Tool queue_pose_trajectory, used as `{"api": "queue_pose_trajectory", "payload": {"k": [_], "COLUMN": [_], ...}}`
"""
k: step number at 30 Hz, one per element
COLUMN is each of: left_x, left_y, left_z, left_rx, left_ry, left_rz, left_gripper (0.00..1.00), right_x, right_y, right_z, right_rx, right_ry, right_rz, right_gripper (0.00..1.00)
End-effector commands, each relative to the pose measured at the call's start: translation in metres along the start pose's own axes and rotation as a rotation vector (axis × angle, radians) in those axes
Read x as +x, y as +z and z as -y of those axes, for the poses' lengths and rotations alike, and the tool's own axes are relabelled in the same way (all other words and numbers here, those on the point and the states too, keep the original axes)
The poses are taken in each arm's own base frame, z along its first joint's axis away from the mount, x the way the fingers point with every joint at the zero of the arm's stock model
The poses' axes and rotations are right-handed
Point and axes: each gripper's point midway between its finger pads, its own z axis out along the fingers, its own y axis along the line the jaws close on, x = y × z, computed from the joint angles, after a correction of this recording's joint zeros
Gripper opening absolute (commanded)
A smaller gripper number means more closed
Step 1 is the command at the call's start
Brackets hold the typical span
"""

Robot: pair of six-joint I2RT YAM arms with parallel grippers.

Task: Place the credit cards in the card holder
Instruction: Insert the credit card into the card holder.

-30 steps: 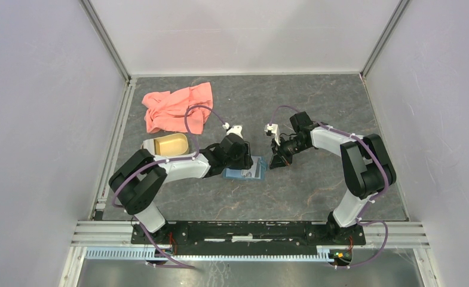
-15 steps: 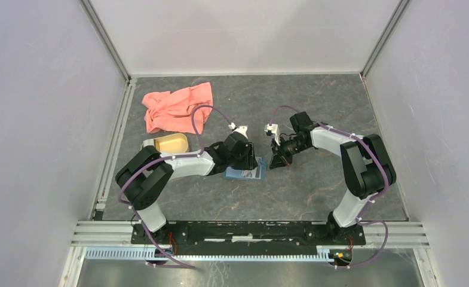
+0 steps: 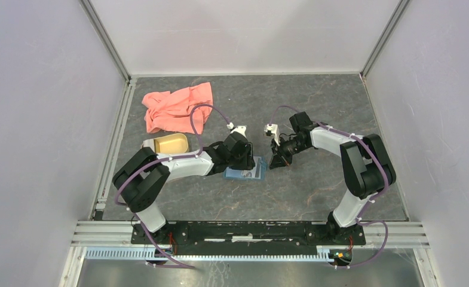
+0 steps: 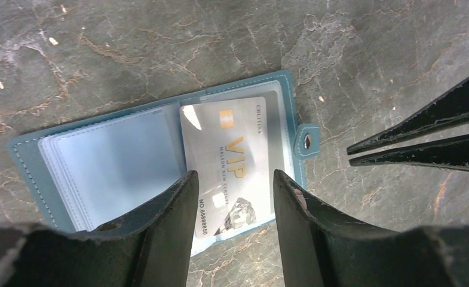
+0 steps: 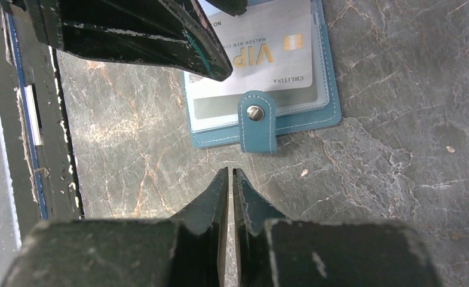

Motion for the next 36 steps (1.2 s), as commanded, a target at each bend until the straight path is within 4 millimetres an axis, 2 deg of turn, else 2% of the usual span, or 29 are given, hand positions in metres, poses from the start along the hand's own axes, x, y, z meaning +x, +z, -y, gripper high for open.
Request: {"api": "queue_pose_trajectory", "payload": {"k": [1,12,23,30,36], "left_x": [-0.012,-0.004,0.025,0.033,0.026], "left_y": [-0.009,-0.005,0.007,0.013,0.012], "left_z": [-0.004,-0.014,-0.006,0.016,0.036], "left_rx": [-0.028,-0.067,0.013,0.138,0.228], "left_ry": [0.058,0.078,0.019,-0.037,-0.071], "left_rz": [0.047,0.02,-0.073,-0.097,-0.082], "left_gripper": [0.56,0.56,0.55,0.54,0.54], "right_x": [-0.004,0.01,0.016,0.015,0.013], "right_y": [0.005,0.022,0.031,0.032,0.03], "right_z": [0.001,0.005,0.004,0.004,0.004], "right_rx": [-0.005,0.01,0.0,-0.002,-0.001], "right_ry": [-0.007,0.039,0.065,0.064,0.056], "right_rz": [0.005,-0.065,-0.083,-0.082,-0.079], "right_gripper": [0.1,0.02,0.01,0.01,0.01]}}
